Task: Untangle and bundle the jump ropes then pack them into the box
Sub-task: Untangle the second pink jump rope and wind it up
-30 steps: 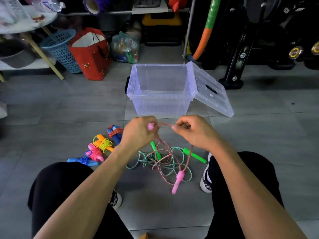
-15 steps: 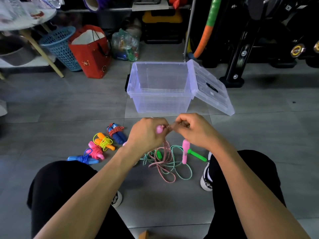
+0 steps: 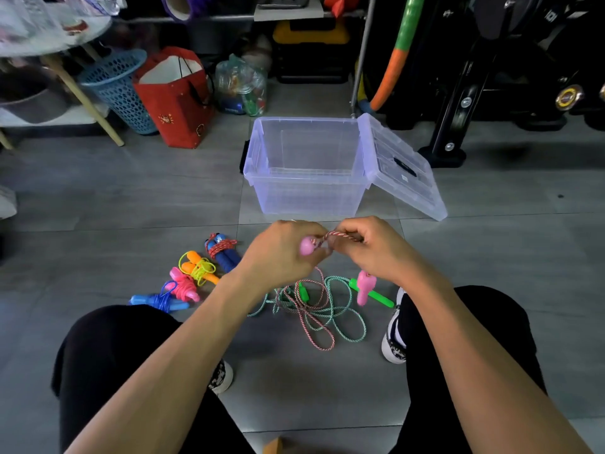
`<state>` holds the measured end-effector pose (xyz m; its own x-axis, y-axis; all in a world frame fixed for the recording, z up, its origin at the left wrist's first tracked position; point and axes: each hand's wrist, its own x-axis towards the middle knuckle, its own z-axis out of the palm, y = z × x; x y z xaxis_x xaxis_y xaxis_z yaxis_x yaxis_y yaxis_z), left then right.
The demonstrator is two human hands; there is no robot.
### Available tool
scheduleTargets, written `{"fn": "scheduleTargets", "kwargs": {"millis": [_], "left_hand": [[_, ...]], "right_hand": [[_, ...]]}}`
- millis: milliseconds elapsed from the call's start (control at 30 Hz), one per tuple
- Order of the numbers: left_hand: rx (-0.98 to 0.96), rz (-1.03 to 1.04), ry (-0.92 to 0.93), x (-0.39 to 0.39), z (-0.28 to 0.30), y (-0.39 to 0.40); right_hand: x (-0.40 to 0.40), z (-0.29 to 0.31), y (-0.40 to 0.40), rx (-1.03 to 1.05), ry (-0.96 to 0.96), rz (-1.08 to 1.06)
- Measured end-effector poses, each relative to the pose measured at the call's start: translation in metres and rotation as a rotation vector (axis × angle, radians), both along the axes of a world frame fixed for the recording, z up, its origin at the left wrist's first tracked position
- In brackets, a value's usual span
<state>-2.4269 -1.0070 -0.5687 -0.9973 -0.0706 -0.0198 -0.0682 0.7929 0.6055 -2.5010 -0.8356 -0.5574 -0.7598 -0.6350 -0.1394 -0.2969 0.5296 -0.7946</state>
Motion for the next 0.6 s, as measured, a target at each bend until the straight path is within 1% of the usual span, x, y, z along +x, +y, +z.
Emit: {"fn": "scheduleTargets", "kwargs": {"millis": [67, 133, 200, 233, 267, 300, 333, 367, 433, 467, 533, 600], "left_hand": [[-0.002, 0.123, 0.015, -0.002, -0.004, -0.002], [0.043, 0.339, 0.010, -0.005, -0.007, -0.017], [0.082, 0.469, -0.064, -0.008, -0.011, -0.033], [0.057, 0.466, -0.144, -0.009, -0.014, -0.037], [0.004, 0.414, -0.221, -0.007, -0.016, -0.037], [-0.062, 0.335, -0.255, -0.006, -0.019, -0.034], [-0.120, 0.243, -0.246, -0.004, -0.020, -0.028], [-0.129, 0.150, -0.208, -0.003, -0.021, -0.020], [-0.082, 0.028, -0.085, -0.002, -0.019, -0.004], [-0.056, 0.020, -0.024, -0.002, -0.016, 0.002], [0.050, 0.097, 0.063, -0.002, -0.008, 0.005], [0.265, 0.195, 0.109, -0.002, 0.002, 0.000]], "right_hand": [[0.002, 0.001, -0.001, -0.007, -0.029, -0.002], [0.003, 0.001, 0.000, -0.014, -0.039, -0.011], [0.003, 0.002, 0.001, -0.001, -0.031, -0.012], [0.003, 0.002, 0.001, 0.011, -0.026, 0.001], [0.003, 0.002, 0.001, 0.028, -0.017, 0.014], [0.003, 0.001, 0.000, 0.047, -0.003, 0.024], [0.002, 0.000, 0.000, 0.060, 0.006, 0.029], [0.001, -0.001, 0.000, 0.070, 0.014, 0.034], [0.000, -0.002, 0.000, 0.076, 0.029, 0.029], [0.000, -0.002, 0.000, 0.063, 0.026, 0.021], [0.001, 0.000, 0.001, -0.003, -0.005, -0.009], [0.000, -0.003, 0.001, -0.010, 0.000, -0.014]]}}
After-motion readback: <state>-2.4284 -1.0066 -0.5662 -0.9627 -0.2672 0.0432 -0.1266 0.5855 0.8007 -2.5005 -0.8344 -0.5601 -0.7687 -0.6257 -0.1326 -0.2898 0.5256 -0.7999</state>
